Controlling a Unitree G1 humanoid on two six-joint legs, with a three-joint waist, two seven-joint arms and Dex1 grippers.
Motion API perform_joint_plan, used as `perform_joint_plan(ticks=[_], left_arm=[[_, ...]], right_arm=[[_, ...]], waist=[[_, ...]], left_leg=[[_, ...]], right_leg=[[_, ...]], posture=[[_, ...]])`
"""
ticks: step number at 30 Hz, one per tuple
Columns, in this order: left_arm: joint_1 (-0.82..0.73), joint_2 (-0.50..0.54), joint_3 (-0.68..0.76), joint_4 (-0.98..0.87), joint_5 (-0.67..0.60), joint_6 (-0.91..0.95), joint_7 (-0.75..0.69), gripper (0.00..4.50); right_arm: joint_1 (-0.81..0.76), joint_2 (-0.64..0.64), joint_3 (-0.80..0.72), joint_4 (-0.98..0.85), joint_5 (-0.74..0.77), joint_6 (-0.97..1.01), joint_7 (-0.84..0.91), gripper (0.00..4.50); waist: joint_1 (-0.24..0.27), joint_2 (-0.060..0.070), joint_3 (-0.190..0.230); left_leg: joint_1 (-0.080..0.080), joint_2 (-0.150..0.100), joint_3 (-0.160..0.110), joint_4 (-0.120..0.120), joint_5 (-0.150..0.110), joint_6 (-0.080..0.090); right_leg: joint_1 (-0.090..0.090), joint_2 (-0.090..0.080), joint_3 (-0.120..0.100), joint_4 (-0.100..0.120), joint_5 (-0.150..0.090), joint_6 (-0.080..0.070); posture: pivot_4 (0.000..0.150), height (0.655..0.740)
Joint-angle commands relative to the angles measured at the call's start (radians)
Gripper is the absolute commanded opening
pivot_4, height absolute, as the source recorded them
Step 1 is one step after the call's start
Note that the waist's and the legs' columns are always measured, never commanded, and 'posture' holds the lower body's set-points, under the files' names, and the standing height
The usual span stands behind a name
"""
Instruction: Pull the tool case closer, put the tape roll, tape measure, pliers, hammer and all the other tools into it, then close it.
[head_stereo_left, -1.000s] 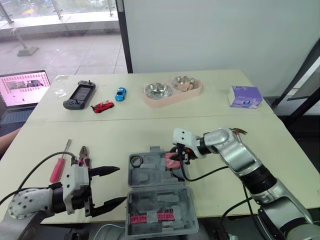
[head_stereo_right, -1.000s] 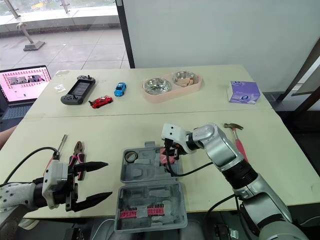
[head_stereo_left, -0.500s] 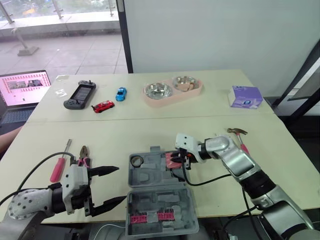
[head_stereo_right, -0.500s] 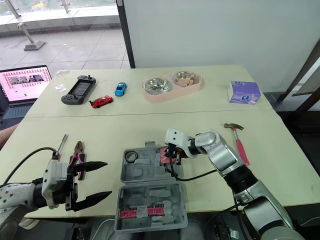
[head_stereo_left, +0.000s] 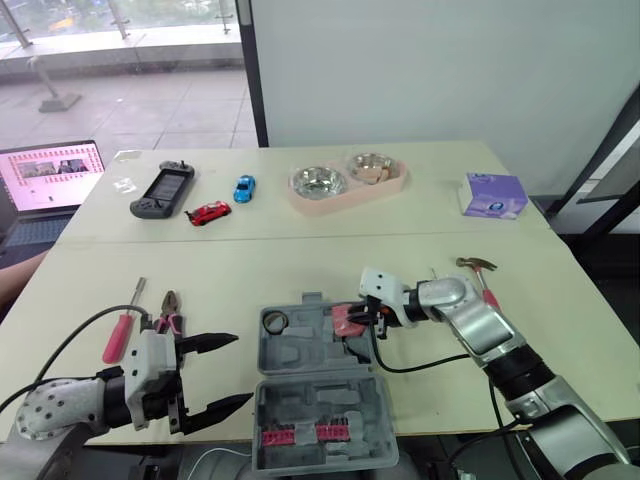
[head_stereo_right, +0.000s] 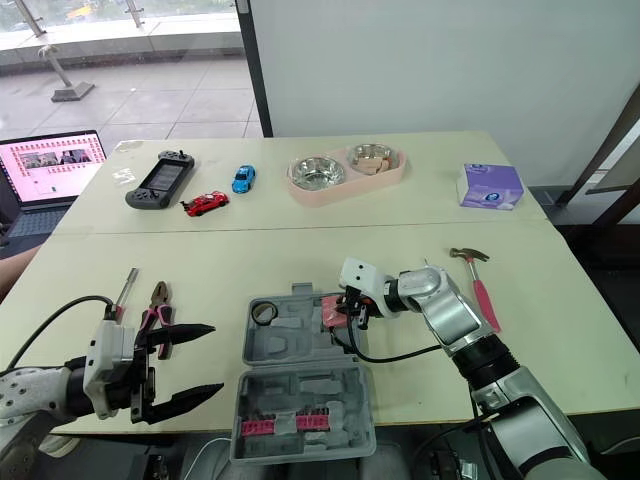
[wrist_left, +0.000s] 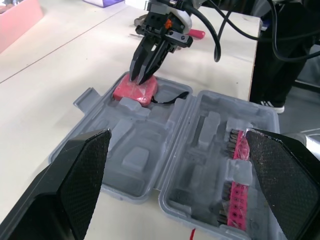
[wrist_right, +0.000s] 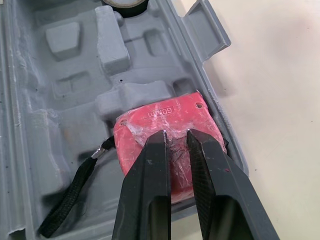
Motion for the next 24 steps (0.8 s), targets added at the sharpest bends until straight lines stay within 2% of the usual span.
perform_joint_plan(ticks=[1, 8, 12, 19, 24], left_arm=[[0.004, 0.0, 0.017, -0.018, -0.003, -0.015, 0.0, 4.5], [0.011, 0.002, 0.02, -0.034, -0.007, -0.009, 0.003, 4.5], [0.016, 0.004, 0.02, -0.042, -0.01, -0.006, 0.005, 4.5], [0.017, 0.004, 0.021, -0.042, -0.01, -0.004, 0.006, 4.5], [0.012, 0.0, 0.012, -0.043, -0.01, -0.002, 0.011, 4.5]], right_arm=[[0.028, -0.034, 0.061, 0.059, -0.076, 0.099, -0.012, 0.68], [0.02, -0.028, 0.114, 0.094, -0.106, 0.201, -0.043, 0.68], [0.019, -0.023, 0.118, 0.07, -0.091, 0.18, -0.046, 0.68], [0.043, 0.014, -0.079, -0.085, 0.081, 0.014, -0.032, 0.68], [0.079, -0.01, -0.115, -0.098, 0.102, -0.007, -0.027, 0.68]], waist=[[0.001, -0.001, -0.004], [0.005, -0.004, -0.024], [0.006, -0.004, -0.025], [0.002, 0.0, -0.019], [-0.003, 0.004, -0.013]], left_leg=[[0.001, 0.0, 0.0, 0.0, 0.0, 0.0], [0.003, 0.0, -0.001, 0.0, 0.0, 0.0], [0.013, -0.001, -0.002, -0.002, 0.0, 0.0], [0.014, -0.001, -0.004, -0.003, -0.001, 0.001], [0.012, 0.0, -0.002, -0.003, -0.001, 0.001]], right_leg=[[0.001, 0.0, 0.0, 0.0, 0.0, 0.0], [0.005, 0.0, 0.0, -0.002, -0.001, -0.001], [0.017, 0.0, -0.001, -0.004, -0.004, -0.003], [0.017, 0.0, -0.001, -0.004, -0.006, 0.001], [0.014, 0.0, -0.001, -0.003, -0.005, 0.0]], posture=[[0.15, 0.736], [0.15, 0.736], [0.15, 0.736], [0.15, 0.736], [0.15, 0.736]])
